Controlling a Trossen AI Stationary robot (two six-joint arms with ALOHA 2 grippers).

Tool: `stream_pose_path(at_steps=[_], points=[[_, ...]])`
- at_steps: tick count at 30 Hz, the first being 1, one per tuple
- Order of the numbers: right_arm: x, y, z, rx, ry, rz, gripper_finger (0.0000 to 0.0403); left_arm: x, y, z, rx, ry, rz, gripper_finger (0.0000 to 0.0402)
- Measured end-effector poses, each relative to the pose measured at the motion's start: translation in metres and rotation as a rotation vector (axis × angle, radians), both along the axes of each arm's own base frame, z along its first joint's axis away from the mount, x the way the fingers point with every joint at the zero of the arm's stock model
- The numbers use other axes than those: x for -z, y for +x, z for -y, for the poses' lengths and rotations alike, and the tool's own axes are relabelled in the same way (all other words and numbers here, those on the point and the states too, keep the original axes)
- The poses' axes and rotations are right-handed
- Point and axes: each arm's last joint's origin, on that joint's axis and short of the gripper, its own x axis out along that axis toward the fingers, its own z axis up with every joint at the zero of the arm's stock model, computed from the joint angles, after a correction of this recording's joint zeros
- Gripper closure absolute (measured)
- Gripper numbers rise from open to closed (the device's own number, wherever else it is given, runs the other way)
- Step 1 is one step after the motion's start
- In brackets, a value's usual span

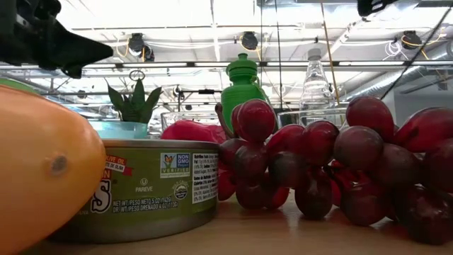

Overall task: Pick & Place Food Item
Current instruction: Put the green water bottle into the right transparent bin

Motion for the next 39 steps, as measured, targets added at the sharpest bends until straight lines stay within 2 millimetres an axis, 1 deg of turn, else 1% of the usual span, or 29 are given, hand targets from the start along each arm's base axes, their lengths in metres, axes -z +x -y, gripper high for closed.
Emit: stream_pose_path(at_steps=[1, 3, 6, 8, 12, 16, 19, 22, 24, 26, 30, 32, 34, 36, 39], points=[[0.004, -0.006, 0.003, -0.033, 0.017, 0.054, 0.0399, 0.000, -0.001, 0.001, 0.000, -0.002, -0.002, 0.0352], [0.015, -0.015, 0.011, -0.039, 0.039, 0.121, 0.0399, 0.001, -0.004, 0.003, -0.014, 0.000, -0.009, 0.0352], [0.037, -0.023, 0.021, 0.052, 0.041, 0.128, 0.0399, -0.001, -0.006, 0.005, -0.059, 0.010, -0.028, 0.0352], [0.045, -0.024, 0.025, 0.111, 0.041, 0.127, 0.0399, -0.006, -0.006, 0.007, -0.082, 0.027, -0.054, 0.0352], [0.046, -0.025, 0.028, 0.133, 0.065, 0.121, 0.0399, -0.014, -0.004, 0.011, -0.060, 0.067, -0.071, 0.0352], [0.047, -0.023, 0.030, 0.144, 0.043, 0.123, 0.0399, -0.018, 0.005, 0.007, 0.067, 0.059, -0.031, 0.0352], [0.049, -0.021, 0.031, 0.129, 0.051, 0.107, 0.0399, -0.016, 0.016, -0.004, 0.037, 0.002, -0.032, 0.0352], [0.050, -0.017, 0.031, 0.058, 0.074, 0.105, 0.0399, -0.005, 0.026, -0.018, -0.011, -0.027, -0.102, 0.0352], [0.051, -0.015, 0.032, 0.049, 0.086, 0.099, 0.0399, 0.000, 0.031, -0.025, 0.004, -0.026, -0.138, 0.0352], [0.052, -0.014, 0.032, 0.058, 0.095, 0.085, 0.0399, 0.001, 0.033, -0.028, 0.035, -0.002, -0.148, 0.0352], [0.054, -0.014, 0.032, 0.057, 0.090, 0.072, 0.0399, 0.002, 0.029, -0.031, 0.034, 0.025, -0.145, 0.0352], [0.054, -0.014, 0.032, 0.058, 0.086, 0.066, 0.0399, 0.002, 0.023, -0.032, 0.021, 0.034, -0.119, 0.0352], [0.054, -0.014, 0.032, 0.058, 0.085, 0.065, 0.0399, 0.007, 0.014, -0.034, 0.017, 0.035, -0.106, 0.0352], [0.055, -0.014, 0.032, 0.058, 0.084, 0.063, 0.0399, 0.010, 0.006, -0.036, 0.003, 0.015, -0.063, 0.0352], [0.055, -0.014, 0.032, 0.060, 0.083, 0.064, 0.0399, 0.007, 0.000, -0.038, -0.005, -0.027, -0.031, 0.0352]])
